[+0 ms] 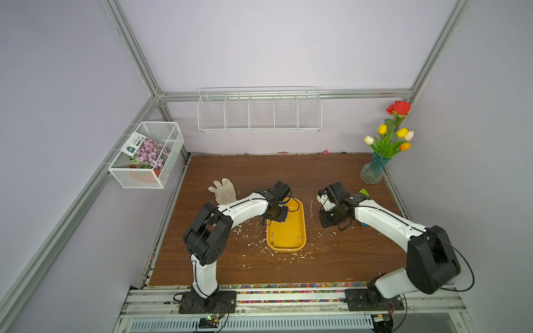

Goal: Take out the screws from the storage box
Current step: Pick up the screw from the storage box.

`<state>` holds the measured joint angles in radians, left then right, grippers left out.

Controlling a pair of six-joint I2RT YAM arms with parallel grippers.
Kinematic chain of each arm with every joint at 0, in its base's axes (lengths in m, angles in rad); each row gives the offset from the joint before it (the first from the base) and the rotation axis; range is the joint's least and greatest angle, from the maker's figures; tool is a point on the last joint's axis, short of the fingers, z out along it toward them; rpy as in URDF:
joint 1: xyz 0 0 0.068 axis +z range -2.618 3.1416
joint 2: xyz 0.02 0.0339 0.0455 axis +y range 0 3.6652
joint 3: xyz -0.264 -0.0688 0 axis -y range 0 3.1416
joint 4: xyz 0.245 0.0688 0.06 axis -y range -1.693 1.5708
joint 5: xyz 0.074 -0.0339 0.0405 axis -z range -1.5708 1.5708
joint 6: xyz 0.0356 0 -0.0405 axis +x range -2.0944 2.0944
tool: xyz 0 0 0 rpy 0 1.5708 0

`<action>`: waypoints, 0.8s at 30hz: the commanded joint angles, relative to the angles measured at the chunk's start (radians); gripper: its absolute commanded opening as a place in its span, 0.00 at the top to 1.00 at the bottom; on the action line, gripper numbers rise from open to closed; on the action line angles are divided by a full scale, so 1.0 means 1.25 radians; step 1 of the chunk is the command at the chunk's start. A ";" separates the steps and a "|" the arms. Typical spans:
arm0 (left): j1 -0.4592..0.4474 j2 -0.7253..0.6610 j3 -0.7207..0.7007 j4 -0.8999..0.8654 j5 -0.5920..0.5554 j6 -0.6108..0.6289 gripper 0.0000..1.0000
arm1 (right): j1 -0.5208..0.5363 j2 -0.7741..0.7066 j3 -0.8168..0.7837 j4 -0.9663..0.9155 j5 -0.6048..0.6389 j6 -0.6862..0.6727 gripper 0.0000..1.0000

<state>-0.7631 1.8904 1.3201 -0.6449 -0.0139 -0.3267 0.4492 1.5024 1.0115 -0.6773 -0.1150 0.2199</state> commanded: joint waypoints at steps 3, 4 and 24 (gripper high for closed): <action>-0.033 0.055 0.090 -0.056 -0.150 0.023 0.70 | -0.002 -0.033 0.010 0.027 -0.055 -0.011 0.97; -0.039 0.066 0.101 -0.062 -0.167 0.026 0.69 | -0.001 -0.035 0.011 0.033 -0.062 -0.010 0.97; -0.060 0.181 0.248 -0.263 -0.290 0.046 0.60 | 0.006 -0.031 0.006 0.100 -0.133 0.007 0.96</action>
<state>-0.8326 2.0689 1.5826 -0.9207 -0.3523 -0.2874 0.4515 1.4830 1.0176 -0.5732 -0.2558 0.2211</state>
